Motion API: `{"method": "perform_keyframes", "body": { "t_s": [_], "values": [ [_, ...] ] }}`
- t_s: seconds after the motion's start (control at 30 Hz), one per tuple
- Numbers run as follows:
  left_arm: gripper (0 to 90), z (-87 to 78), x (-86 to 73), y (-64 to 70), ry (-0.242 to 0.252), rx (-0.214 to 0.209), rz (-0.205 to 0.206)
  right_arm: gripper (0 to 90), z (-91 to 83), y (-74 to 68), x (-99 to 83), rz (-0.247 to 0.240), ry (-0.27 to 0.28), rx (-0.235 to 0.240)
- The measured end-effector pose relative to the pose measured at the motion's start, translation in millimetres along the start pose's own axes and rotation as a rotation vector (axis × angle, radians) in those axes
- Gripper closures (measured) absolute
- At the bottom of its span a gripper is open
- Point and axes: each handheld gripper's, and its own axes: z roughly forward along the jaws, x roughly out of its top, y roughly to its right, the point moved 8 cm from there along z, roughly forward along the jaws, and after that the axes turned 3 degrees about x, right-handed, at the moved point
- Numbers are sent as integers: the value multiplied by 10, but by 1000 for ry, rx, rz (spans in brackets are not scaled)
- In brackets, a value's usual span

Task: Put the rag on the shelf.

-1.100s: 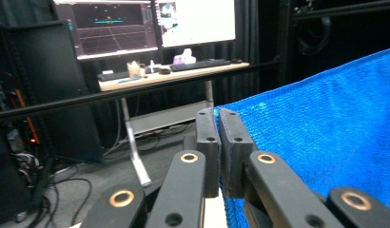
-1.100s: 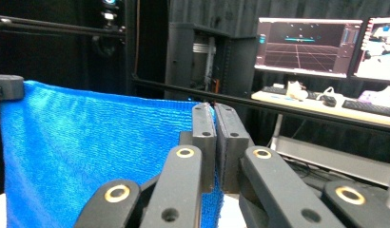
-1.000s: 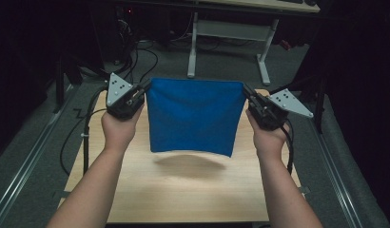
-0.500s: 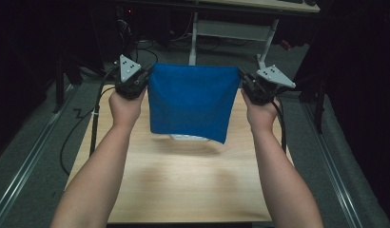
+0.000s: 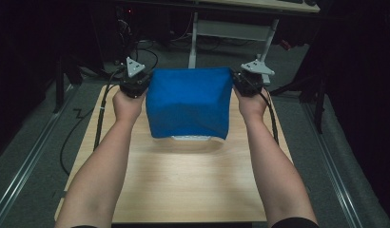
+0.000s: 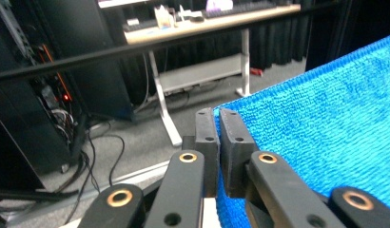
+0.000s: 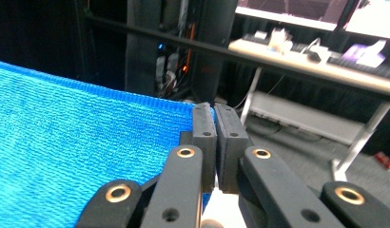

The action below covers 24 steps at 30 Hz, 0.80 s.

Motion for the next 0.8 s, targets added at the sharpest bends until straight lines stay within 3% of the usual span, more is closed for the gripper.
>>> {"method": "perform_keyframes", "body": {
  "t_s": [0.2, 0.5, 0.8],
  "values": [
    [869, 108, -338, 53, -72, -47, -20, 888, 123, -31, -352, 1, -80, 13],
    [870, 122, -855, 232, -163, -112, -40, 887, 121, -151, -894, 31, -167, 44],
    [869, 116, -1141, 343, -198, -169, -97, 887, 102, -277, -1251, 69, -215, 73]
  ]
}}
